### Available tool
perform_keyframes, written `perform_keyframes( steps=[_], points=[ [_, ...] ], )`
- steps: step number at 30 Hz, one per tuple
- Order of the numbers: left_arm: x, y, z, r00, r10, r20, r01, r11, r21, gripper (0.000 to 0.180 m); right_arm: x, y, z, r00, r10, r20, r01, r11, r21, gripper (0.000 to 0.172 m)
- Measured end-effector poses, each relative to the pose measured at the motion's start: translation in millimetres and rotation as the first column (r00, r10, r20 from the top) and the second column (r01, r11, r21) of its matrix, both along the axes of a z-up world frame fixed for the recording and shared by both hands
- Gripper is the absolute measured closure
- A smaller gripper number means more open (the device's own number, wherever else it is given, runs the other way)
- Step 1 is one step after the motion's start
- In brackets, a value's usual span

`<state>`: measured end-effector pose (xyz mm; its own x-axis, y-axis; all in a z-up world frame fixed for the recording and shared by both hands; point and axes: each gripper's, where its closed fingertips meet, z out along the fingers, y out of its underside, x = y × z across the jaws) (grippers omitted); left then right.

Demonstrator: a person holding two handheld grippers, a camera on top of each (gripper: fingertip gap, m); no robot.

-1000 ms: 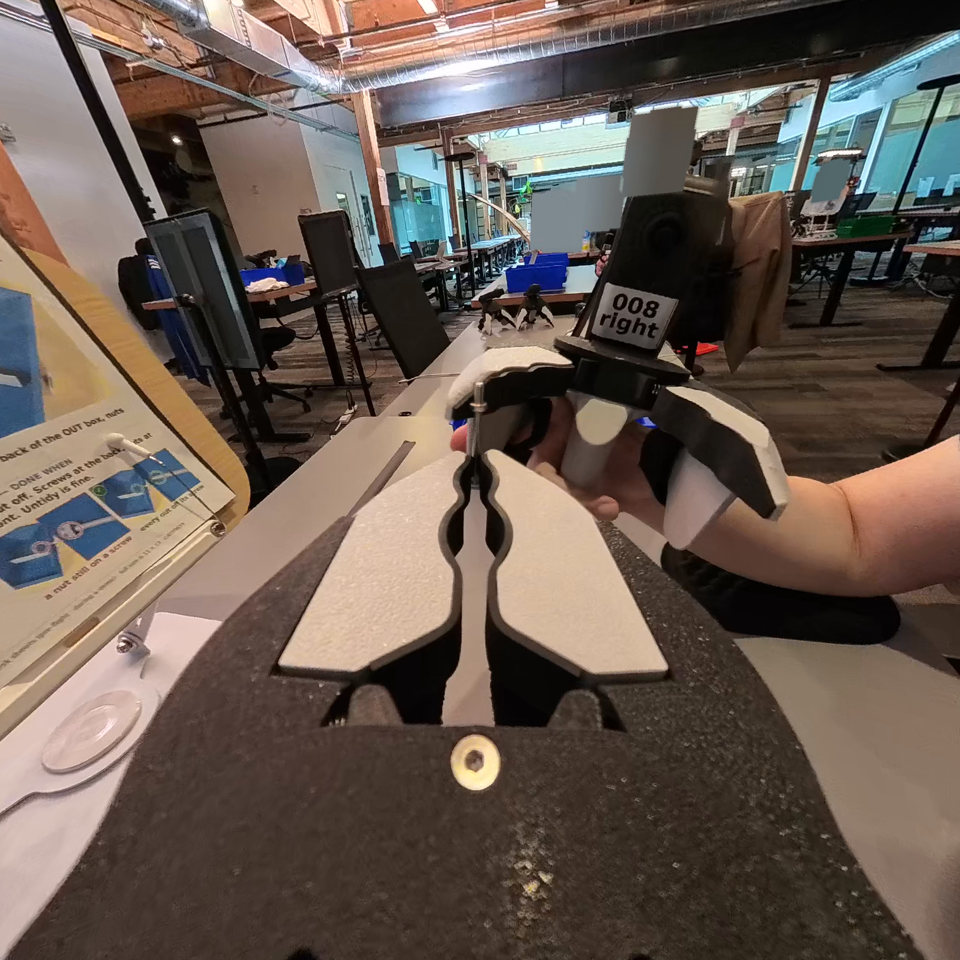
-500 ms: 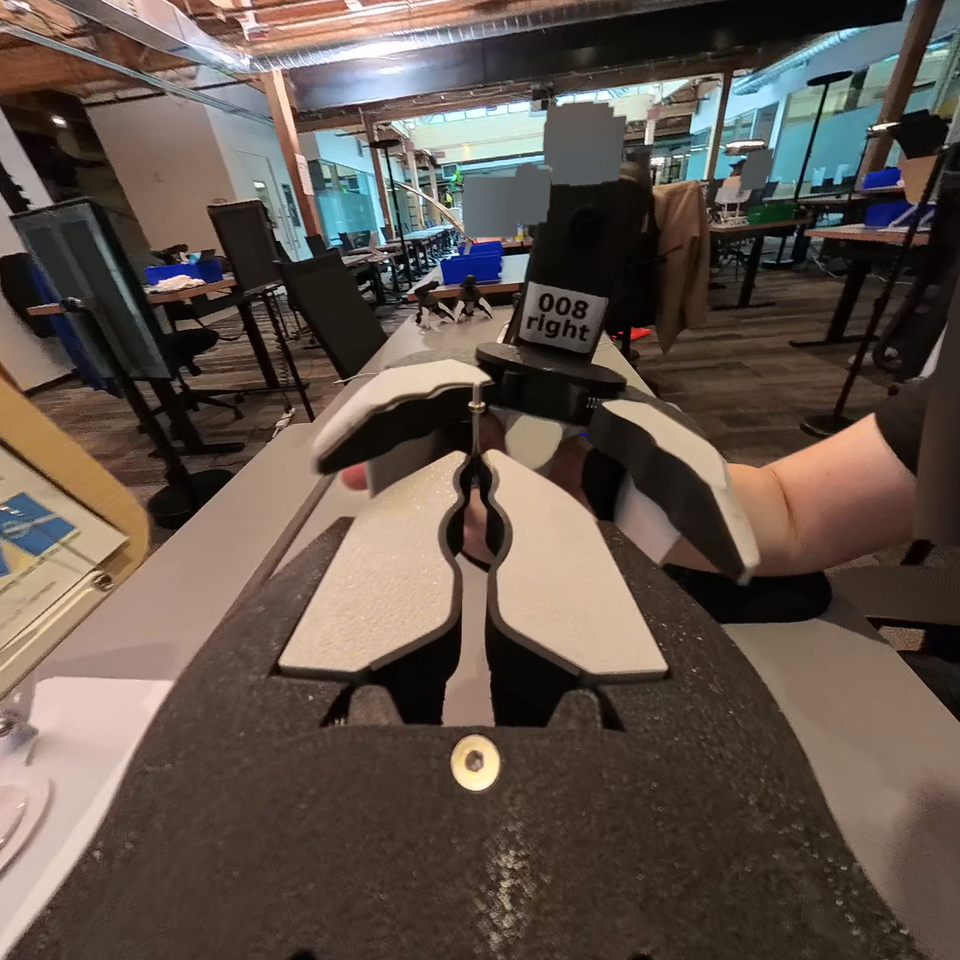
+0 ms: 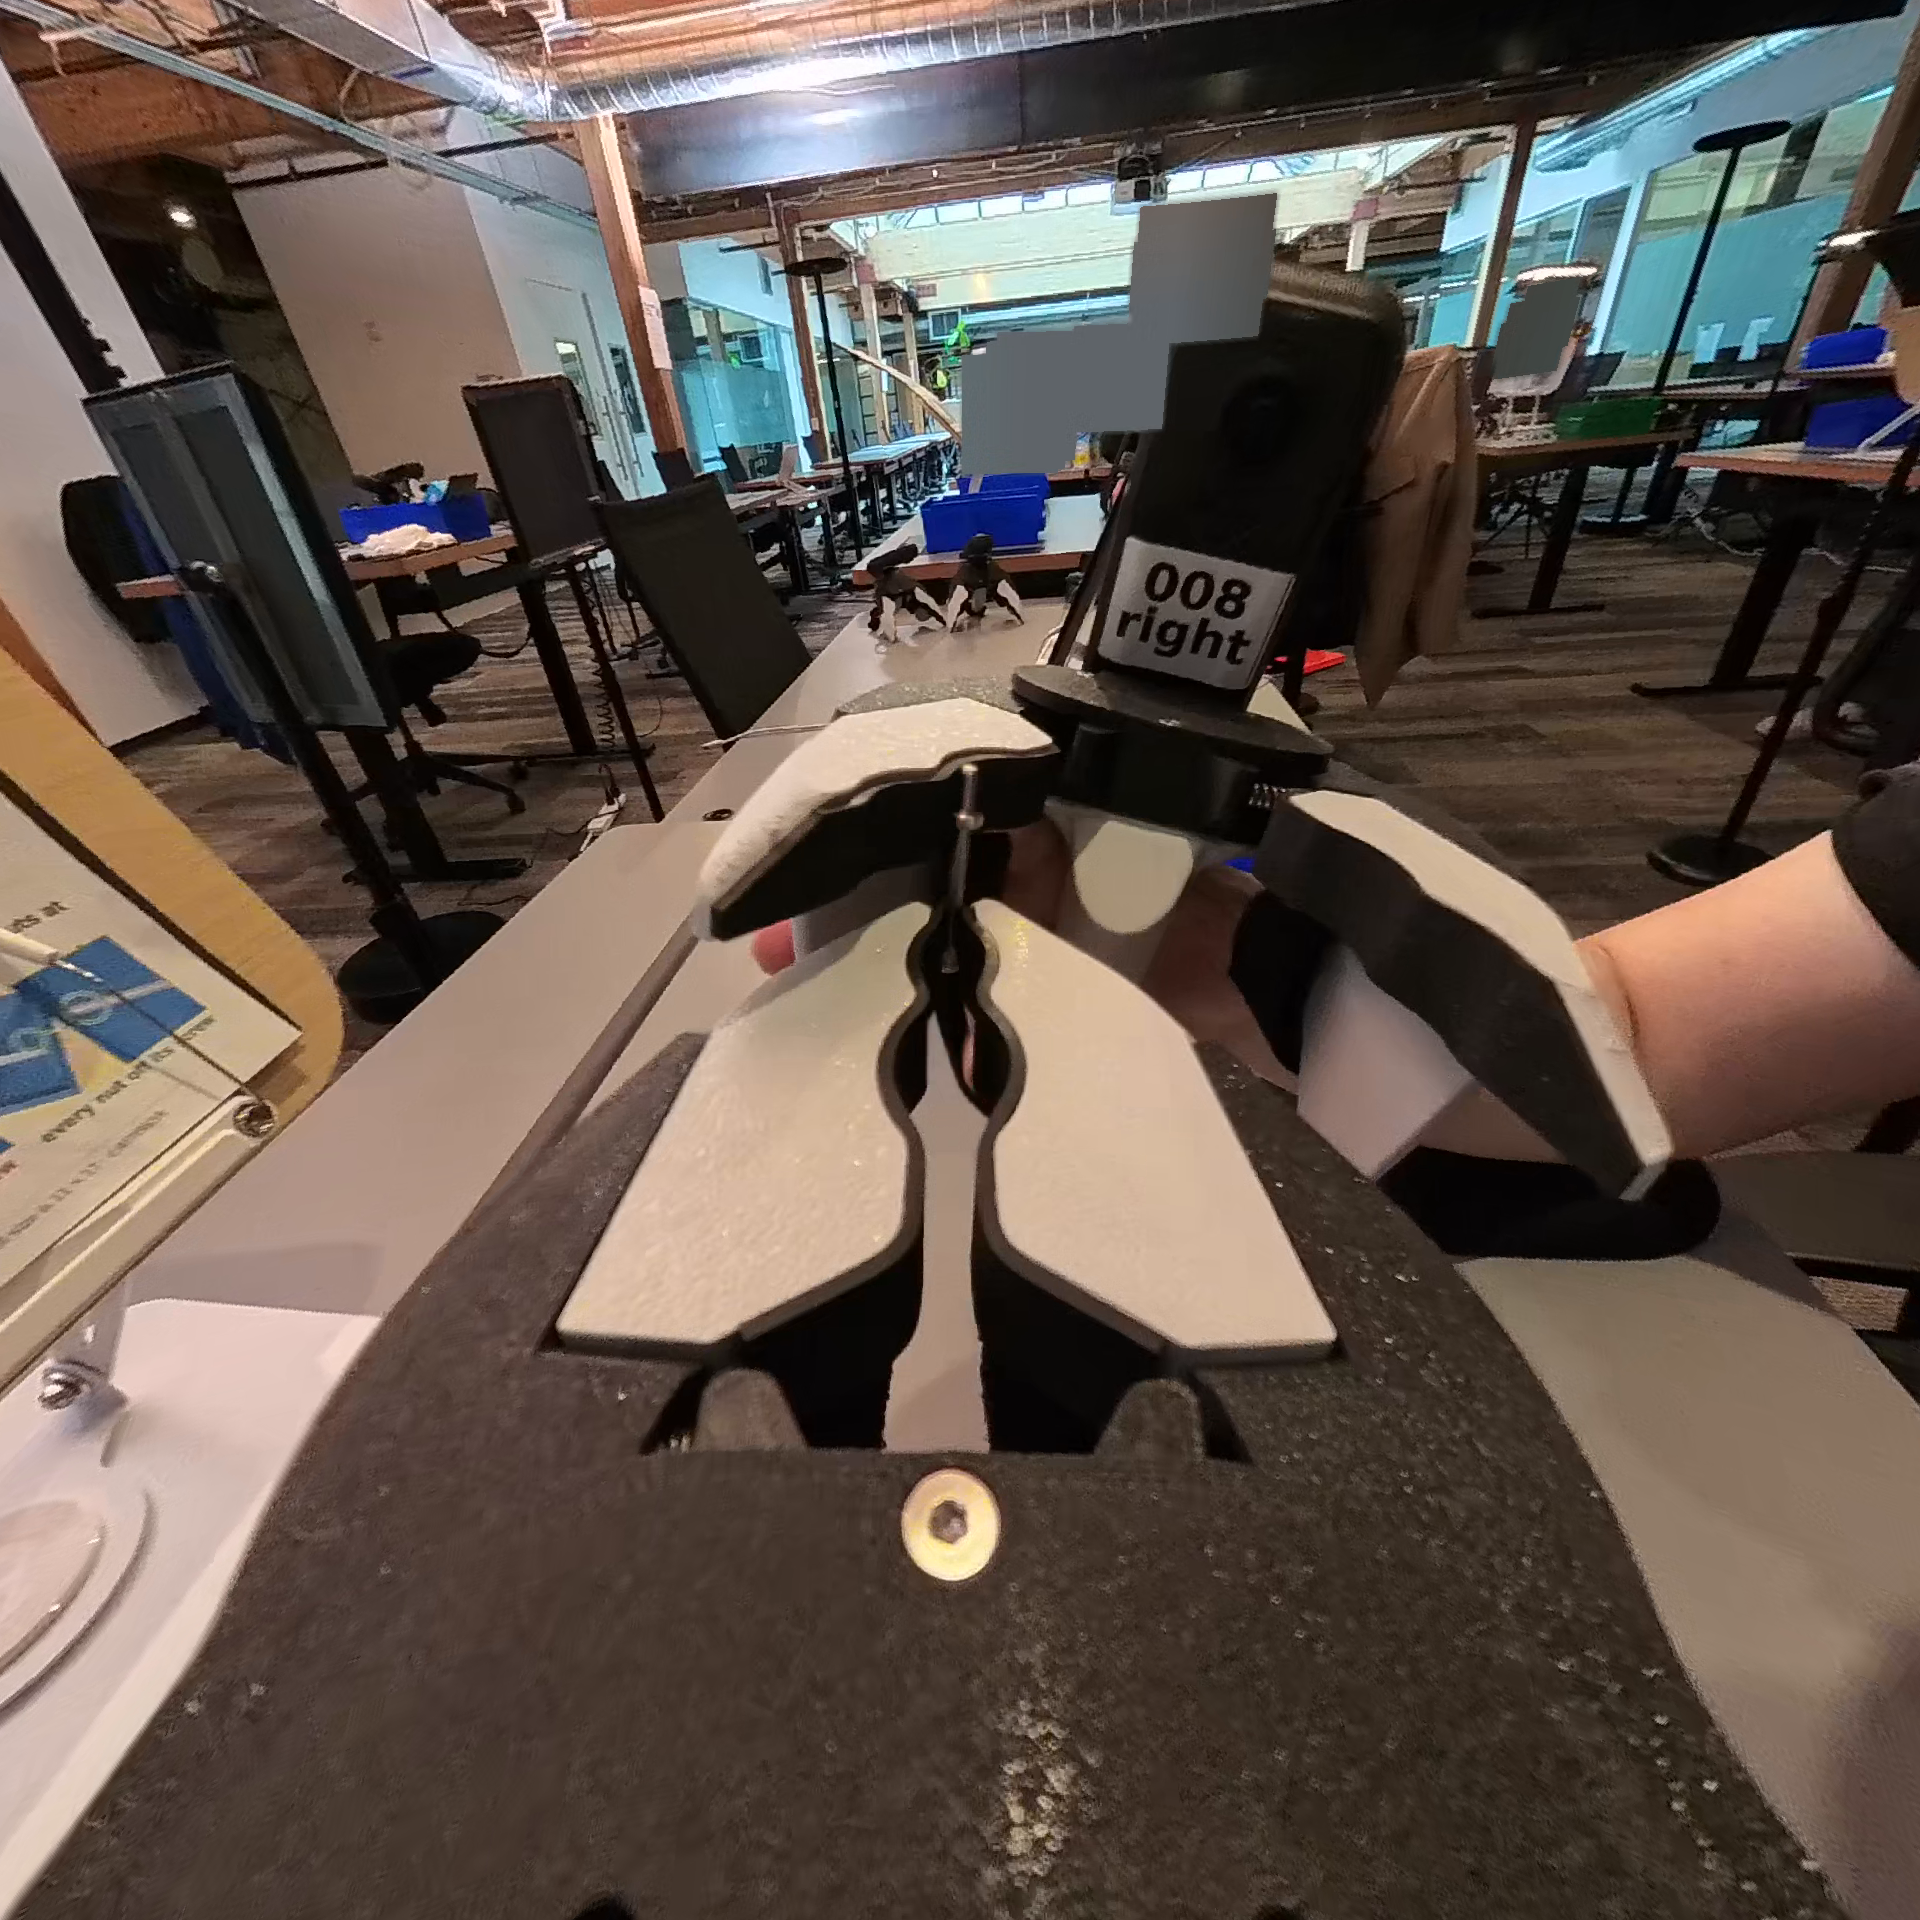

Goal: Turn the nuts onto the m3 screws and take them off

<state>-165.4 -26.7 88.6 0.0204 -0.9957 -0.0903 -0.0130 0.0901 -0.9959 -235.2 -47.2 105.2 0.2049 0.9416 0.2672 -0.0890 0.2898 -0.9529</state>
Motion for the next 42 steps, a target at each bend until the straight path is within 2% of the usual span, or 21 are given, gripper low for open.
perform_keyframes(
  steps=[36, 42],
  points=[
    [-32.0, 22.5, 16.3, 0.991, 0.114, 0.074, -0.114, 0.993, -0.003, 0.178, 10.6, -0.5, 7.9, 1.0, 0.016, -0.021, -0.017, 0.999, -0.031, 0.074],
    [-45.8, 35.1, 16.1, 0.983, 0.166, 0.08, -0.164, 0.986, -0.028, 0.178, 12.5, 2.8, 7.3, 1.0, -0.013, -0.012, 0.013, 1.0, -0.011, 0.08]
  ],
)
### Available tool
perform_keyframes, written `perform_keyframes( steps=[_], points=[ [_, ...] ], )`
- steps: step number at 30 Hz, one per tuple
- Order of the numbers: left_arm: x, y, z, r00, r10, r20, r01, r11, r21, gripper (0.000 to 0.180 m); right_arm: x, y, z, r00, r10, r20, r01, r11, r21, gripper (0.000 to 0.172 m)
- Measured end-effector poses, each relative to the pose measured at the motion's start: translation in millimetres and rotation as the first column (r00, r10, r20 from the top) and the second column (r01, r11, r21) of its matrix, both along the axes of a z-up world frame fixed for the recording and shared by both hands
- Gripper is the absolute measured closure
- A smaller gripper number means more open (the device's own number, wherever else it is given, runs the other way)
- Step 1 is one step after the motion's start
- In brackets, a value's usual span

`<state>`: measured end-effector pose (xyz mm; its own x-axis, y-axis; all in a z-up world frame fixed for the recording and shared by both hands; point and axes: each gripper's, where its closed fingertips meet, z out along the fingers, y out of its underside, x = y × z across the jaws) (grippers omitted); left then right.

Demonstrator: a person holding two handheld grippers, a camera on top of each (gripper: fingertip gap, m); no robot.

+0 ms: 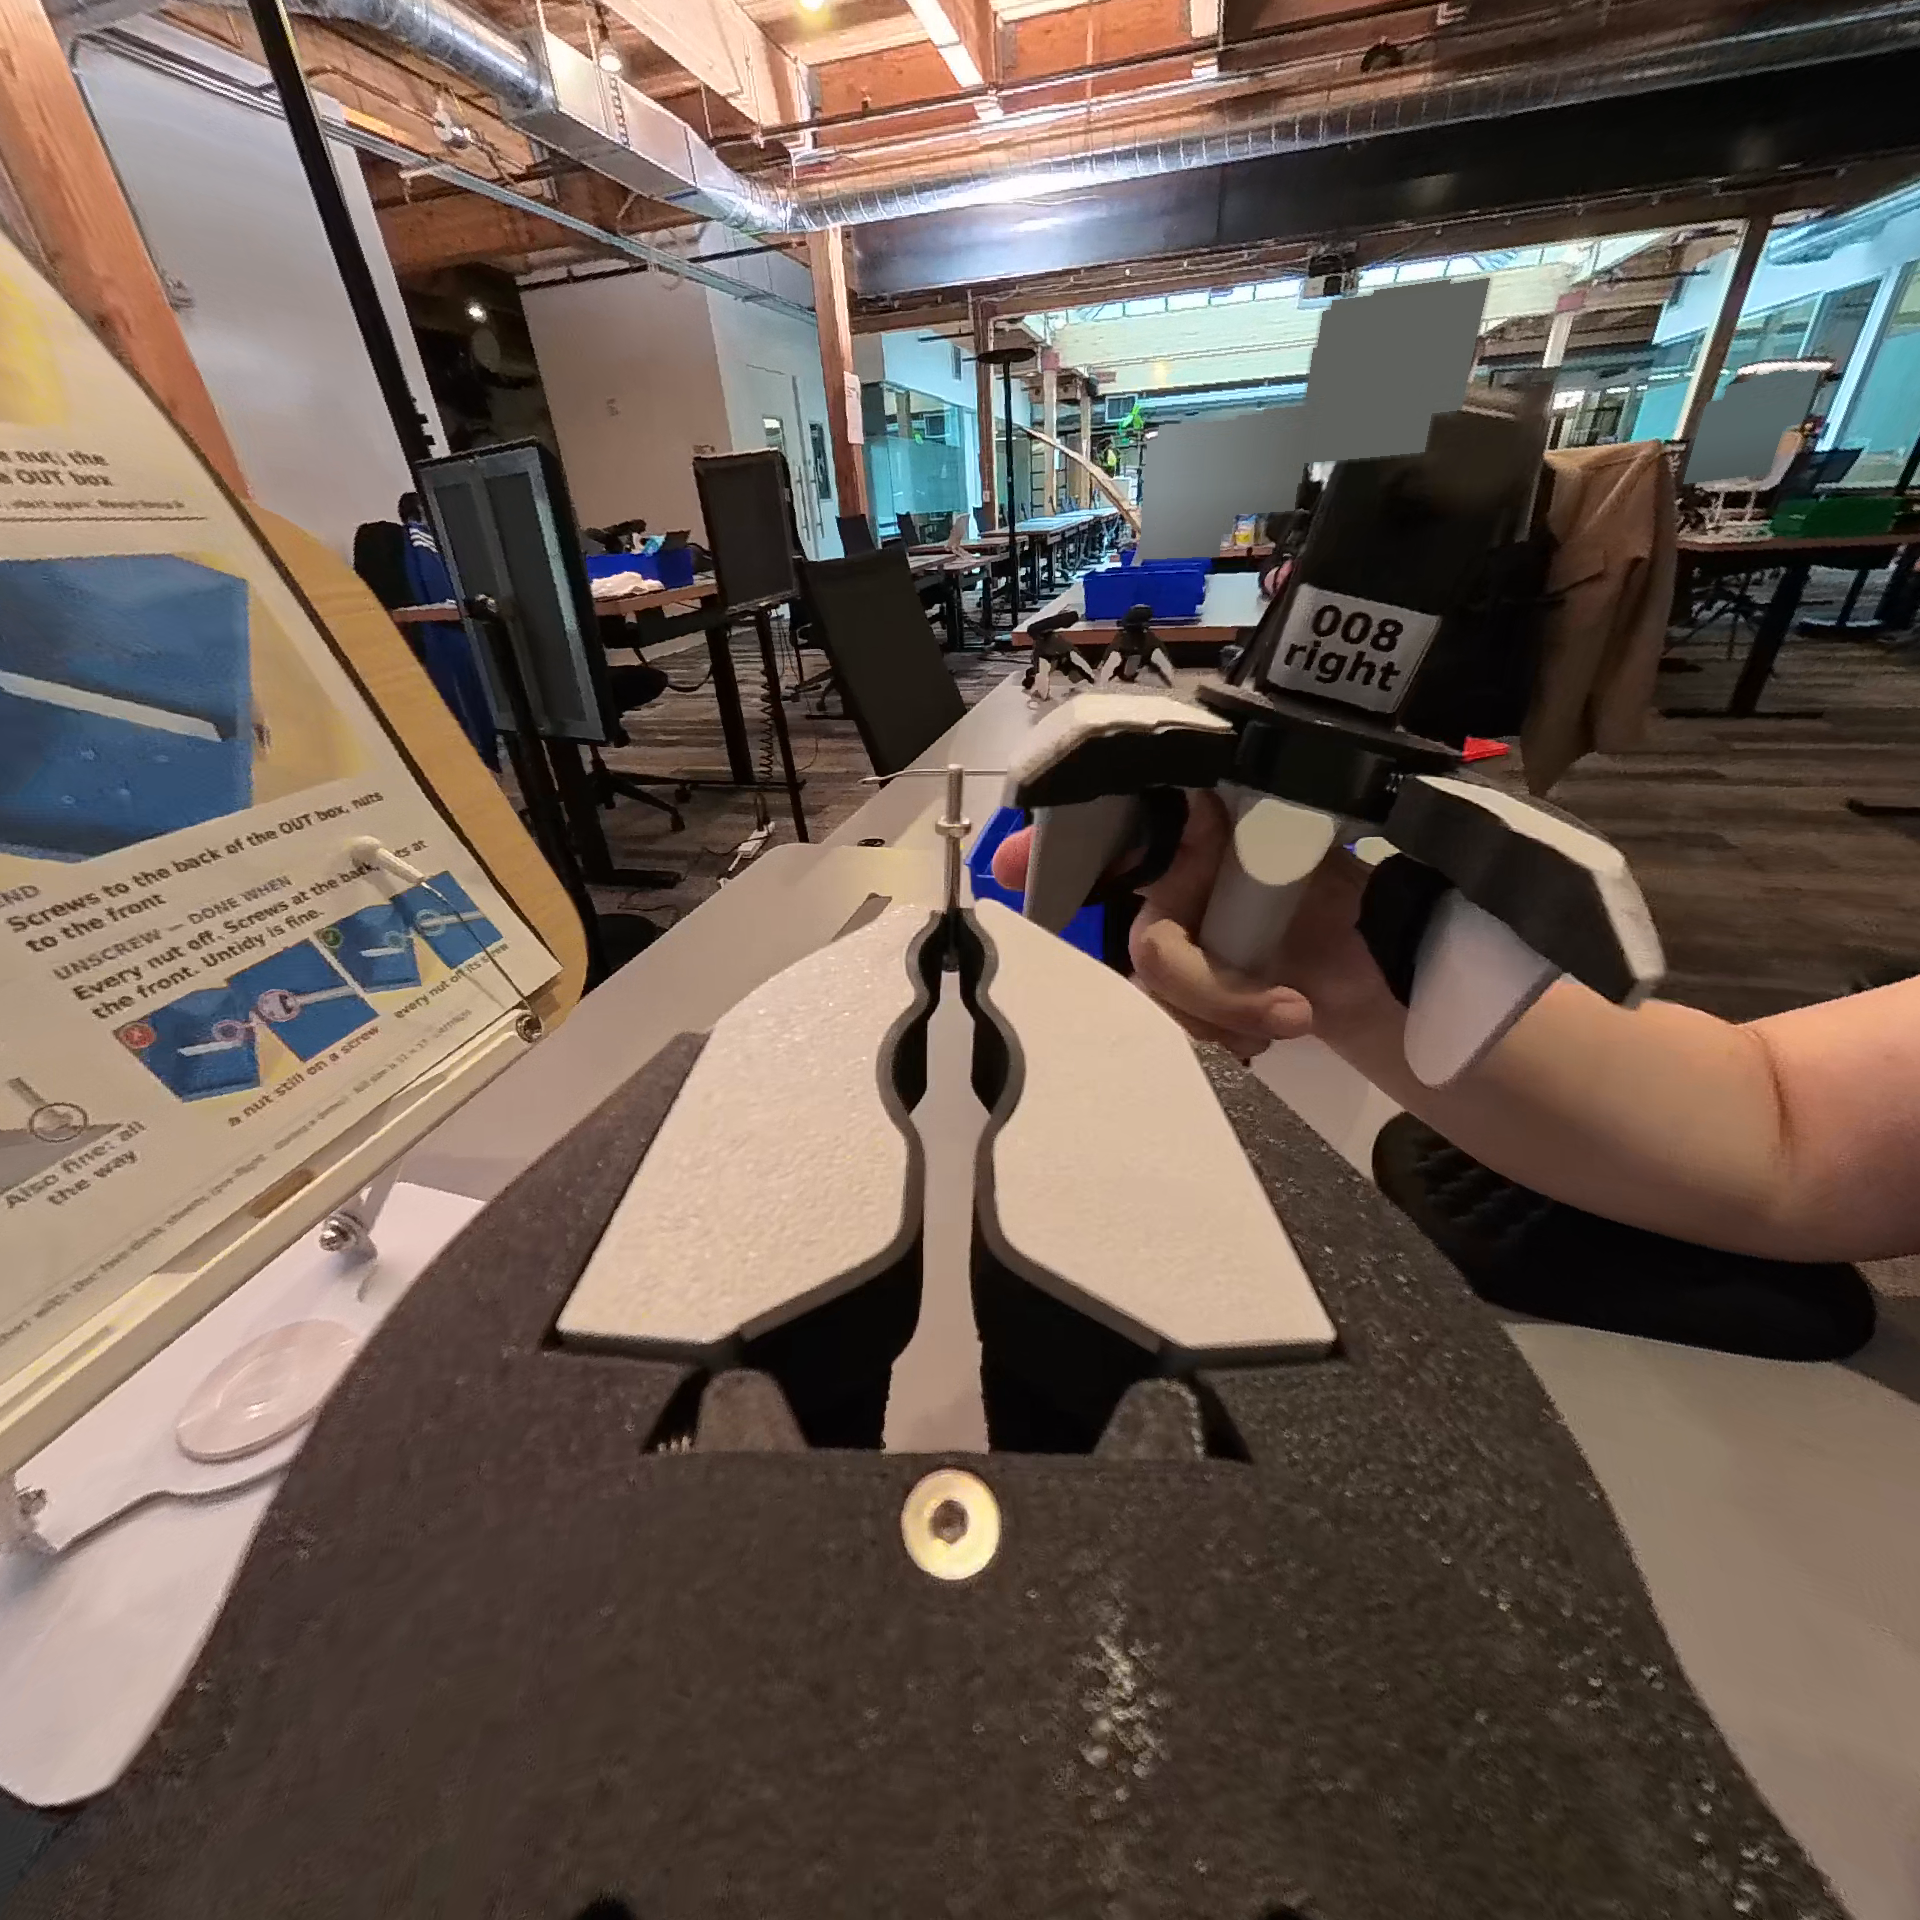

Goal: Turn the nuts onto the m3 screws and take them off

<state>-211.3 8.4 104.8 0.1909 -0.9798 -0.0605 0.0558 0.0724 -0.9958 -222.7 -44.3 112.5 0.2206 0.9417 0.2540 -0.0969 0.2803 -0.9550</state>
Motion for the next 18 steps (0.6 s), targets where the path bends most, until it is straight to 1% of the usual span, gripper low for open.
perform_keyframes(
  steps=[2, 5, 7, 9, 10, 13, 18],
  points=[
    [0.5, -2.8, 0.8, 1.0, -0.018, 0.004, 0.018, 1.0, -0.004, 0.178, 3.4, 5.7, 3.8, 0.999, -0.046, -0.021, 0.046, 0.999, 0.011, 0.086],
    [6.5, -12.1, 4.1, 0.998, -0.061, 0.013, 0.061, 0.998, 0.001, 0.178, 13.0, 18.9, 7.7, 0.99, -0.134, -0.044, 0.135, 0.991, 0.011, 0.107],
    [11.3, -17.8, 5.5, 0.996, -0.087, 0.015, 0.087, 0.996, -0.008, 0.178, 20.9, 24.1, 10.4, 0.986, -0.153, -0.067, 0.152, 0.988, -0.01, 0.132],
    [16.0, -21.7, 3.8, 0.994, -0.108, 0.001, 0.108, 0.994, -0.024, 0.178, 29.0, 26.7, 14.6, 0.984, -0.142, -0.109, 0.137, 0.989, -0.051, 0.157],
    [18.0, -22.2, 2.4, 0.994, -0.108, -0.009, 0.108, 0.994, -0.028, 0.178, 31.8, 28.4, 15.3, 0.984, -0.132, -0.121, 0.123, 0.989, -0.083, 0.162],
    [23.5, -24.5, -1.4, 0.993, -0.117, -0.031, 0.117, 0.993, -0.031, 0.178, 32.8, 30.0, 11.0, 0.99, -0.093, -0.106, 0.077, 0.987, -0.143, 0.158],
    [28.9, -28.1, -4.0, 0.99, -0.131, -0.047, 0.13, 0.991, -0.026, 0.178, 26.3, 29.7, 3.4, 0.995, -0.071, -0.067, 0.06, 0.986, -0.158, 0.158]
  ],
)
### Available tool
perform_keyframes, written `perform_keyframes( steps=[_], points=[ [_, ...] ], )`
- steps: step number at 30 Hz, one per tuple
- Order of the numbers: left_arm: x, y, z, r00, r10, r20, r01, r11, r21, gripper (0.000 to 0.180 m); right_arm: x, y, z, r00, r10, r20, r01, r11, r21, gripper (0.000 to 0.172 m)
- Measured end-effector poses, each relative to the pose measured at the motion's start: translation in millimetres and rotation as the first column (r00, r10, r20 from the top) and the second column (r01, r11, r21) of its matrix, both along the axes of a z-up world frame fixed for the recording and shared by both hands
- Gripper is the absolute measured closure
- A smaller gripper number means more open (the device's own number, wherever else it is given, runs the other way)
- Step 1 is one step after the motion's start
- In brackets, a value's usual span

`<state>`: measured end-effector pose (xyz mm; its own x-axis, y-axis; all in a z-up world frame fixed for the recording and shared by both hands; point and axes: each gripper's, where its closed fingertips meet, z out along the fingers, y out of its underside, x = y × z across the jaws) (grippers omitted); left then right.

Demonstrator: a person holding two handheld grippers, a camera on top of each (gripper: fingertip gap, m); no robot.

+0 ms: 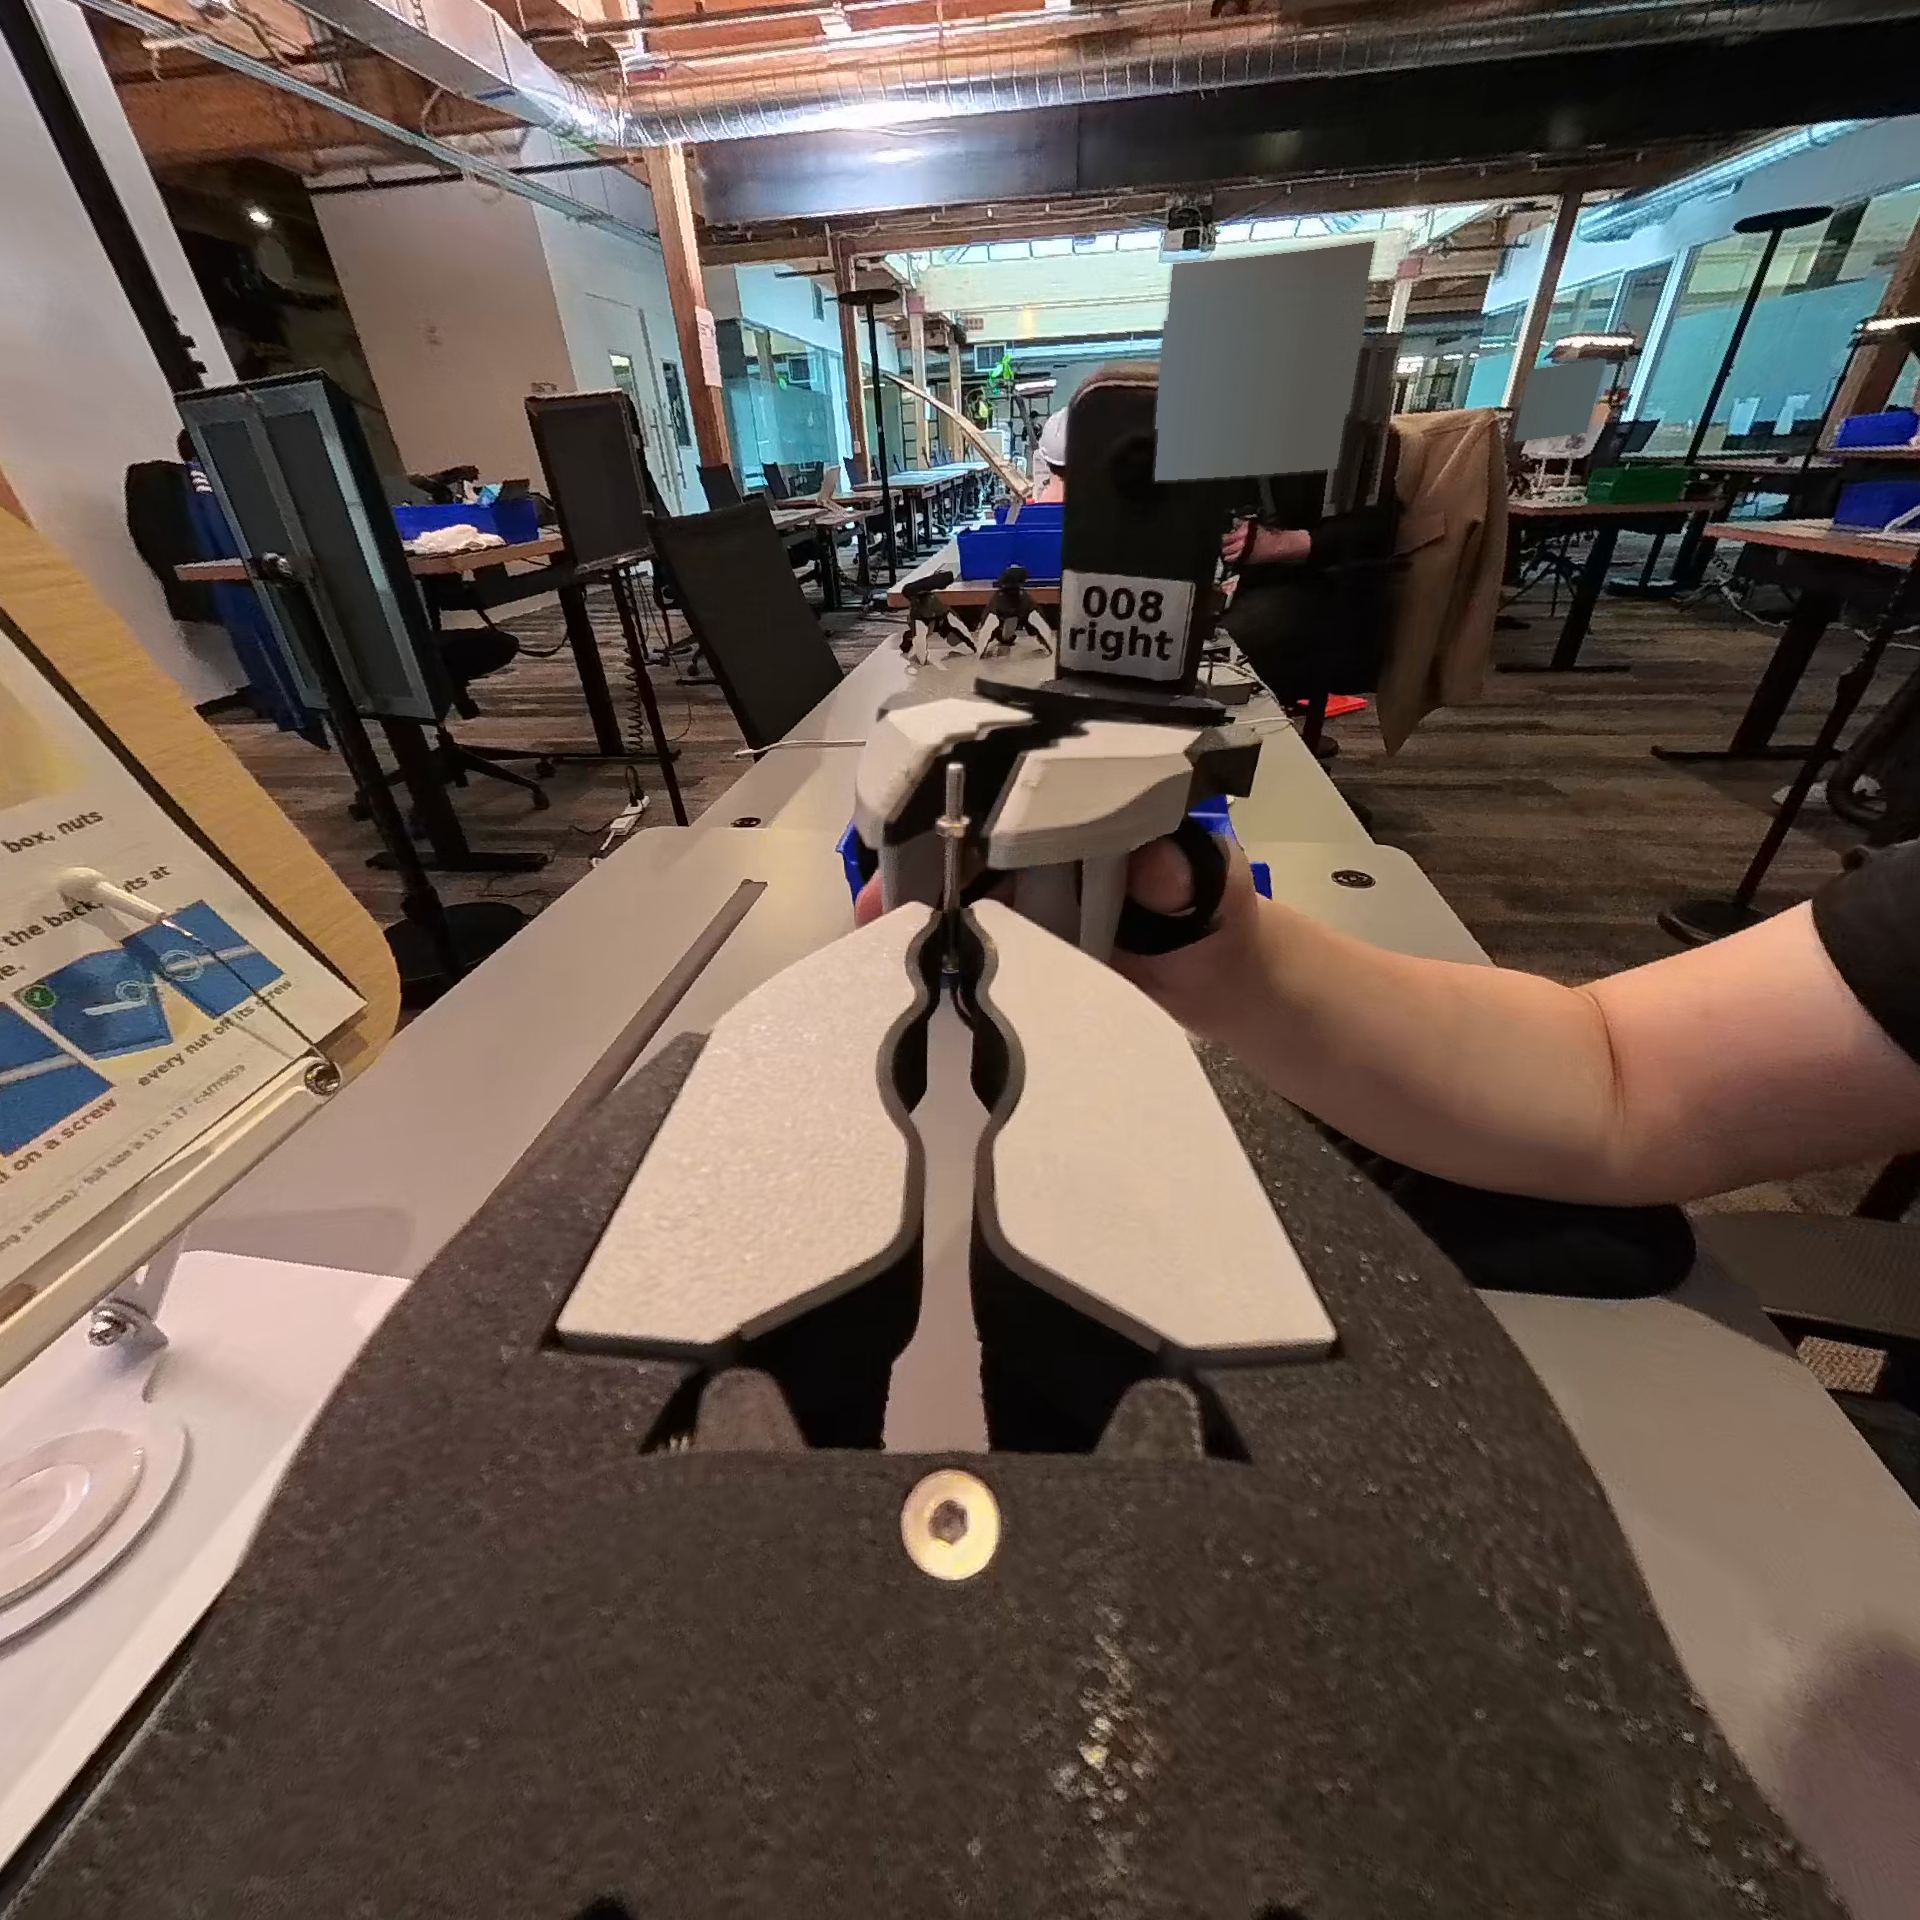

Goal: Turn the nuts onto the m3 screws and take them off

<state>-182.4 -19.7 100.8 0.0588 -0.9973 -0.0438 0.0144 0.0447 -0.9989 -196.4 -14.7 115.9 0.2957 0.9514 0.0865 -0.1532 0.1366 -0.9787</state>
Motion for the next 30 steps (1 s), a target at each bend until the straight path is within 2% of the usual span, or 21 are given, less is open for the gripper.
perform_keyframes(
  steps=[8, 15, 16, 20, 22, 25, 27, 30],
  points=[
    [-0.8, -4.4, 2.1, 1.0, -0.015, 0.007, 0.015, 1.0, 0.025, 0.178, -2.9, -5.3, -3.0, 0.998, 0.058, 0.017, -0.058, 0.998, -0.023, 0.169],
    [-0.2, -4.2, -0.5, 1.0, -0.022, 0.0, 0.022, 1.0, 0.01, 0.178, -2.3, -5.0, -5.3, 0.996, 0.083, 0.018, -0.082, 0.996, -0.047, 0.17],
    [0.2, -4.6, -0.7, 1.0, -0.029, 0.003, 0.029, 1.0, -0.003, 0.175, -1.8, -4.0, -5.2, 0.996, 0.085, 0.01, -0.084, 0.995, -0.056, 0.17],
    [3.7, -2.1, -8.2, 0.999, -0.013, -0.044, 0.011, 0.999, -0.044, 0.133, 4.9, 0.4, -2.7, 0.99, 0.124, -0.061, -0.131, 0.982, -0.136, 0.169],
    [4.5, 0.5, -9.8, 0.998, 0.009, -0.058, -0.012, 0.999, -0.042, 0.121, 11.4, 4.3, -0.6, 0.984, 0.139, -0.107, -0.158, 0.97, -0.187, 0.169],
    [1.4, 5.1, -10.1, 0.997, 0.04, -0.065, -0.042, 0.999, -0.031, 0.118, 23.7, 5.1, 6.8, 0.97, 0.169, -0.175, -0.206, 0.952, -0.224, 0.169],
    [-2.3, 9.0, -12.4, 0.994, 0.063, -0.087, -0.066, 0.998, -0.026, 0.12, 31.7, 10.7, 8.2, 0.979, 0.113, -0.167, -0.147, 0.967, -0.209, 0.169],
    [-9.1, 14.6, -16.4, 0.987, 0.105, -0.122, -0.107, 0.994, -0.007, 0.12, 40.0, 11.7, 9.3, 0.997, 0.033, -0.073, -0.046, 0.981, -0.188, 0.169]
  ],
)
